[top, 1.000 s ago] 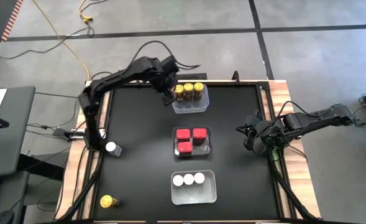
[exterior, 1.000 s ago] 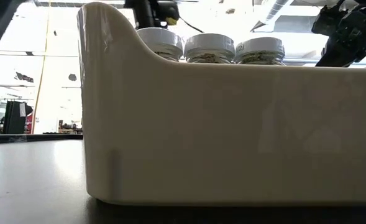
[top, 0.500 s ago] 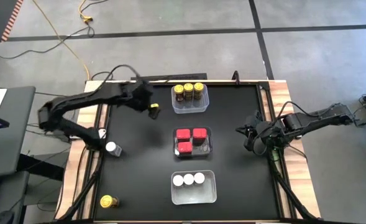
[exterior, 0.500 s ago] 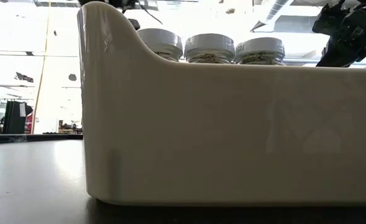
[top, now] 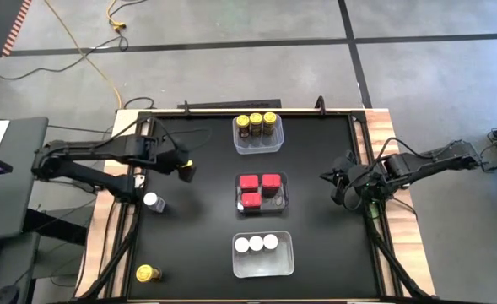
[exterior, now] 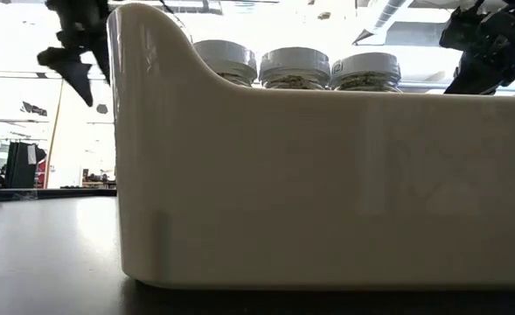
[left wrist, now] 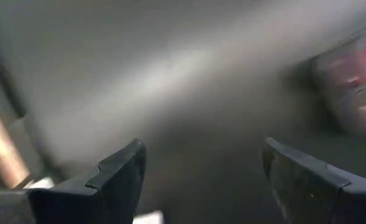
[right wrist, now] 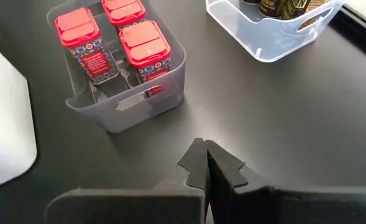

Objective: Sort spices by type
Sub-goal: Put the white seasoning bottle into the gray bin

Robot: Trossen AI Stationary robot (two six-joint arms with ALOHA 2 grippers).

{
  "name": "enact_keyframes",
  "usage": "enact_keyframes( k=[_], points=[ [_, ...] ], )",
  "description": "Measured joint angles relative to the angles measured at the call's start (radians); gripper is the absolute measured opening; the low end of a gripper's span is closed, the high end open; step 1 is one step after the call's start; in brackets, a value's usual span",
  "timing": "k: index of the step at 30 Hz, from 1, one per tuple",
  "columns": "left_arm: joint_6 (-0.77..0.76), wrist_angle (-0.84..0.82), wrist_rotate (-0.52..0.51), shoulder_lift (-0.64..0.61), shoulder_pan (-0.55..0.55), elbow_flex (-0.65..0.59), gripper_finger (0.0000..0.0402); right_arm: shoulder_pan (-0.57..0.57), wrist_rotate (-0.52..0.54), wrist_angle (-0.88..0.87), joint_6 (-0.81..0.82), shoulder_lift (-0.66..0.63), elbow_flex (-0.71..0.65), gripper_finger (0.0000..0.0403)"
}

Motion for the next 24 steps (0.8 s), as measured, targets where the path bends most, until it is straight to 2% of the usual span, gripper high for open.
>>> enact_keyframes(
  k=[4, 8, 19, 24],
  points=[
    [-0.110, -0.160, -0.001, -0.013, -0.028, 0.000, 0.0302, 0.000, 0.000, 0.000, 0.008, 0.000, 0.000, 0.0026],
    [-0.140, -0.254, -0.001, -0.025, -0.061, 0.000, 0.0302, -0.001, 0.001, 0.000, 0.007, 0.000, 0.000, 0.0026],
    [-0.154, -0.305, 0.009, -0.041, -0.149, -0.032, 0.0302, -0.002, 0.005, -0.001, 0.078, 0.000, 0.000, 0.0026],
    [-0.208, -0.307, 0.100, -0.071, -0.168, -0.088, 0.0302, -0.002, 0.005, -0.001, 0.166, 0.007, 0.000, 0.0026]
  ],
)
